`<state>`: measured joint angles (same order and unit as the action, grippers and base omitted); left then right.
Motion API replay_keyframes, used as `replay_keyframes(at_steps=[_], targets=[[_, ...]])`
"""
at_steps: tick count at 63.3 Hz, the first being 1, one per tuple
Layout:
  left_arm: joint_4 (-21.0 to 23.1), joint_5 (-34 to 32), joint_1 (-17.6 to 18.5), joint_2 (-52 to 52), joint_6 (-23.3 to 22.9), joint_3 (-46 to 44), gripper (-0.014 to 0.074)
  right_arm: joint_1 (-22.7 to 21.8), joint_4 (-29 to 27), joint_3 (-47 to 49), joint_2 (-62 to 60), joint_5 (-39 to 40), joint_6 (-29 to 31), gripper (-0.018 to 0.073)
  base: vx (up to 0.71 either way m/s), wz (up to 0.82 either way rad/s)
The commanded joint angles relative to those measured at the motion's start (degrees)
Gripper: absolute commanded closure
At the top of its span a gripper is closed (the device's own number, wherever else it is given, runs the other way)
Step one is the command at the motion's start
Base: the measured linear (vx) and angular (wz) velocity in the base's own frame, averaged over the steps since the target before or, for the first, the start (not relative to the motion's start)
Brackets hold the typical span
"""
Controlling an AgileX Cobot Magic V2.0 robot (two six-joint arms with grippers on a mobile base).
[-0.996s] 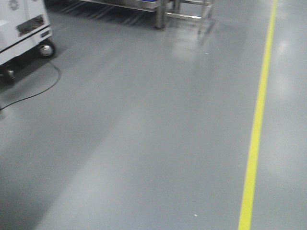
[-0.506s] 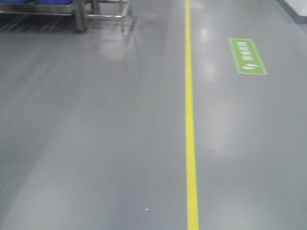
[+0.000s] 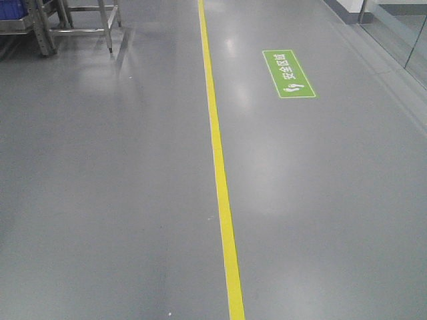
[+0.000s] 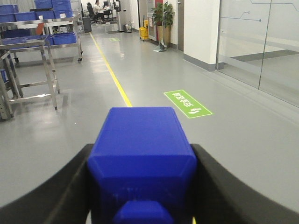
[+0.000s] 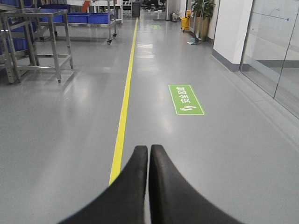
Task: Pour parts from conveyor to right shelf
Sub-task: 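Drive down the aisle along the yellow floor line carrying the block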
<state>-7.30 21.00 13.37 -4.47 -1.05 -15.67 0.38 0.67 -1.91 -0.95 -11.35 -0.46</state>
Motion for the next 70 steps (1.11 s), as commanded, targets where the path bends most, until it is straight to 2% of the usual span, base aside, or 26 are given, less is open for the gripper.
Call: replay_keyframes(at_steps=[1, 27, 70], targets=[[-0.03, -4.97, 0.26, -0.77, -0.49, -1.45, 0.0603, -0.08, 0.05, -0.84, -0.61, 4.29, 0.46, 0.0568, 0.25, -0.09], [-0.03, -4.97, 0.26, -0.77, -0.49, -1.45, 0.0603, -0.08, 0.05, -0.84, -0.61, 4.29, 0.46, 0.0568, 0.38, 0.09], [-0.03, -4.96, 0.26, -0.77, -0.49, -1.45, 0.0603, -0.08, 0.05, -0.84, -0.61, 4.17, 0.46, 0.0568, 0.59, 0.09]])
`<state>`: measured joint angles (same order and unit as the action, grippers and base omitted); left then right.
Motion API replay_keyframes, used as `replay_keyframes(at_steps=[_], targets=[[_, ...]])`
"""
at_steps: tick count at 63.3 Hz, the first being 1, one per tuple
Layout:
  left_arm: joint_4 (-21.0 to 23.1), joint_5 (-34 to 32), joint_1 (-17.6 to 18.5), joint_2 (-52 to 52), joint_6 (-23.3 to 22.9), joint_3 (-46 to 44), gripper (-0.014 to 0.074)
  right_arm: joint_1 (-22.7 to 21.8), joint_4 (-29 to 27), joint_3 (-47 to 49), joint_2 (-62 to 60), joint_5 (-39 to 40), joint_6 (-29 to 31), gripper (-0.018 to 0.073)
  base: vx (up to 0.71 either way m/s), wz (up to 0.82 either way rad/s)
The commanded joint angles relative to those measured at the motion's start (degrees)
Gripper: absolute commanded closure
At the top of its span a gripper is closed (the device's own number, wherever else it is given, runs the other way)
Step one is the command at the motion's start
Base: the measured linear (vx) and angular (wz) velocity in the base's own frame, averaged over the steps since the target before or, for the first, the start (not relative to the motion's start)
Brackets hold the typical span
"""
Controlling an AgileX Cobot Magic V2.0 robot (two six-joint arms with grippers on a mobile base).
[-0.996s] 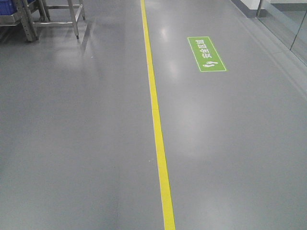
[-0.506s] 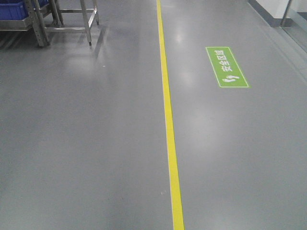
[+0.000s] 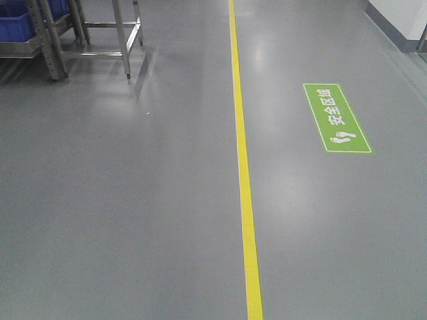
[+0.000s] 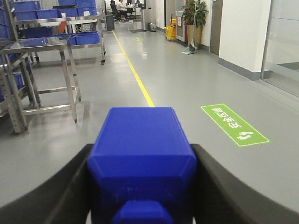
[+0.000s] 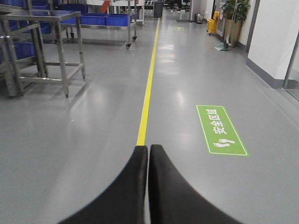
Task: Pour parts from conveyor to right shelf
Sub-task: 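Drive down the aisle along the yellow floor line carrying the block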
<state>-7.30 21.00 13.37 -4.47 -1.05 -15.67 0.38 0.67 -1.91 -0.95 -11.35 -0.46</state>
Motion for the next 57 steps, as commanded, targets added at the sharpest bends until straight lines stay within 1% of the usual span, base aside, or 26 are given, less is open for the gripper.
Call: replay_keyframes(at_steps=[1, 39, 57], targets=[[-0.03, -4.96, 0.26, -0.77, -0.49, -1.45, 0.0603, -0.08, 0.05, -0.84, -0.61, 4.22, 0.46, 0.0568, 0.64, -0.11], [-0.03, -4.96, 0.26, -0.77, -0.49, -1.45, 0.0603, -0.08, 0.05, -0.84, -0.61, 4.28, 0.46, 0.0568, 0.72, -0.17], [-0.03, -4.95, 0.26, -0.77, -0.49, -1.45, 0.0603, -0.08, 0.05, -0.84, -0.61, 4.22, 0.46, 0.0568, 0.83, -0.01]])
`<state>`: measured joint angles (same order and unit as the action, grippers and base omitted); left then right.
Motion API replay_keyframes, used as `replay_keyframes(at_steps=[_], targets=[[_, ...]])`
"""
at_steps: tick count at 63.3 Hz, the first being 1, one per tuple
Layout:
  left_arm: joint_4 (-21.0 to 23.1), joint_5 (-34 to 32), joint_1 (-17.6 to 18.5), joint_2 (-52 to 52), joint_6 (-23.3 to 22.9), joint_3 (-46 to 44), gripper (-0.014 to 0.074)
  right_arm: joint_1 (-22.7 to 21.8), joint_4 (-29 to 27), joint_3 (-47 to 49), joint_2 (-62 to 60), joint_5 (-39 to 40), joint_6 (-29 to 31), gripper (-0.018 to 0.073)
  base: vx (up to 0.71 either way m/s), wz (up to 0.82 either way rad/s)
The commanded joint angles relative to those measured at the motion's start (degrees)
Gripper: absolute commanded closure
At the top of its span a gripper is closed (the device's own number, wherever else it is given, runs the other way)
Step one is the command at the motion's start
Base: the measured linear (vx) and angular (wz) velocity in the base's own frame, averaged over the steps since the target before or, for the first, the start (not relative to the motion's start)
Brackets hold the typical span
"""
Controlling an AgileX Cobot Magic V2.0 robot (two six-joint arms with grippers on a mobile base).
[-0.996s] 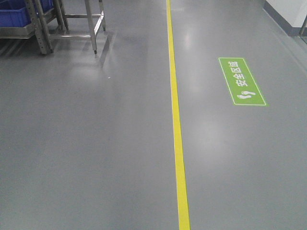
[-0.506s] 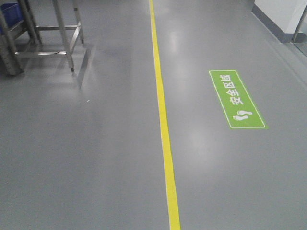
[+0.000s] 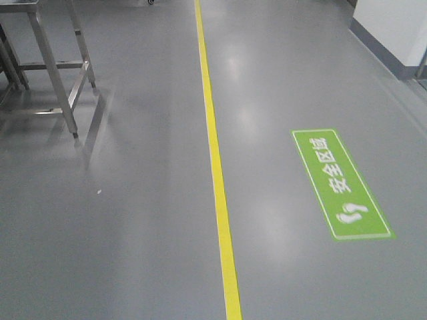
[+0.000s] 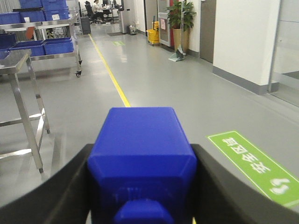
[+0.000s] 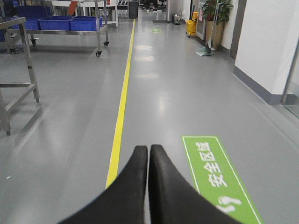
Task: Pour parts from conveyor to right shelf
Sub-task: 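Drive down the aisle along the yellow floor line carrying the block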
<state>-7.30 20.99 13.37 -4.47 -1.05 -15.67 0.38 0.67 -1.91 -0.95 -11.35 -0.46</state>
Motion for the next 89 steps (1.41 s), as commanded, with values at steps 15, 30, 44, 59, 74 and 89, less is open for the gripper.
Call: replay_keyframes(at_steps=[15, 30, 44, 59, 74, 89], targets=[[-0.03, -4.94, 0.26, -0.77, -0.49, -1.45, 0.0603, -0.08, 0.05, -0.84, -0.61, 4.42, 0.46, 0.0568, 0.87, 0.12], [-0.03, -4.94, 0.12, -0.77, -0.49, -1.45, 0.0603, -0.08, 0.11, -0.84, -0.61, 4.42, 0.46, 0.0568, 0.88, 0.08], [-0.03, -4.95, 0.13, -0.77, -0.49, -1.45, 0.0603, -0.08, 0.17, -0.84, -0.61, 4.46, 0.46, 0.0568, 0.90, 0.01], [-0.03, -4.95, 0.13, -0.77, -0.49, -1.45, 0.0603, -0.08, 0.17, -0.84, -0.61, 4.38, 0.46, 0.0568, 0.92, -0.07], [-0.03, -4.93, 0.13, -0.77, -0.49, -1.45, 0.0603, -0.08, 0.17, -0.84, -0.61, 4.43, 0.46, 0.0568, 0.91, -0.02], [-0.03, -4.93, 0.13, -0.77, -0.49, -1.45, 0.0603, -0.08, 0.17, -0.84, -0.61, 4.43, 0.46, 0.0568, 0.92, 0.08]])
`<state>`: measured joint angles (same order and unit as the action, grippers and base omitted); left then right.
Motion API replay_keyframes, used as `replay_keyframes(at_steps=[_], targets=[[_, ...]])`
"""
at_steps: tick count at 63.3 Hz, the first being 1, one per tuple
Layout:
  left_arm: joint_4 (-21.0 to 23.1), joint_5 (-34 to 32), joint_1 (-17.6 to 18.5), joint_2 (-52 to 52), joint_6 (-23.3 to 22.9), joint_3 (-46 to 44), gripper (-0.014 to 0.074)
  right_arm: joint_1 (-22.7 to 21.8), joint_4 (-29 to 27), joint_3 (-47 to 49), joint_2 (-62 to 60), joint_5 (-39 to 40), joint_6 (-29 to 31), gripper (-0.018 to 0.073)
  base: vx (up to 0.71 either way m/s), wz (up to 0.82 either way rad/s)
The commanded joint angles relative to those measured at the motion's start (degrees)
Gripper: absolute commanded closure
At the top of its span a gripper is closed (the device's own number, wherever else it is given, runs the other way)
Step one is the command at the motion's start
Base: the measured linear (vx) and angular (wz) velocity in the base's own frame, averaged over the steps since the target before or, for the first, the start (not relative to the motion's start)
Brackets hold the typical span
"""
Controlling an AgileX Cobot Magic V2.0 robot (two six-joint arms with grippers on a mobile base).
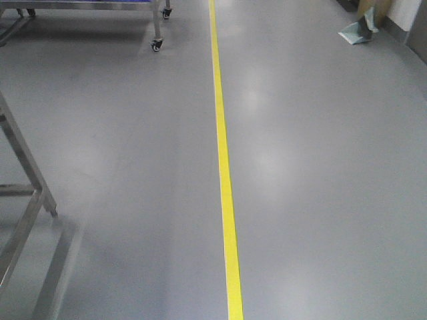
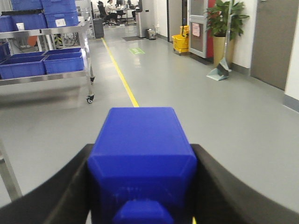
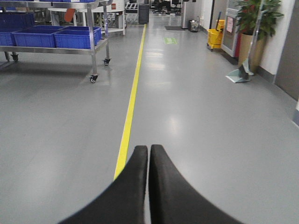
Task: Pour parts from conveyor to right shelf
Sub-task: 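Drive down the aisle along the yellow floor line carrying the block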
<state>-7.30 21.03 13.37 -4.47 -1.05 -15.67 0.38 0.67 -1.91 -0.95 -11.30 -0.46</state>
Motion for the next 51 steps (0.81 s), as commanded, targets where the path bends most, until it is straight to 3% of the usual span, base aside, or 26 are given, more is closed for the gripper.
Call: replay_keyframes(at_steps=[1, 51], targets=[[-0.03, -4.97, 0.13, -0.77, -0.49, -1.45, 0.0603, -0.08, 0.17, -0.84, -0.61, 4.38, 0.46, 0.0568, 0.93, 0.16], [-0.03, -4.96, 0.13, -0.77, -0.49, -1.45, 0.0603, -0.08, 0.17, -0.84, -0.61, 4.19, 0.46, 0.0568, 0.94, -0.02]])
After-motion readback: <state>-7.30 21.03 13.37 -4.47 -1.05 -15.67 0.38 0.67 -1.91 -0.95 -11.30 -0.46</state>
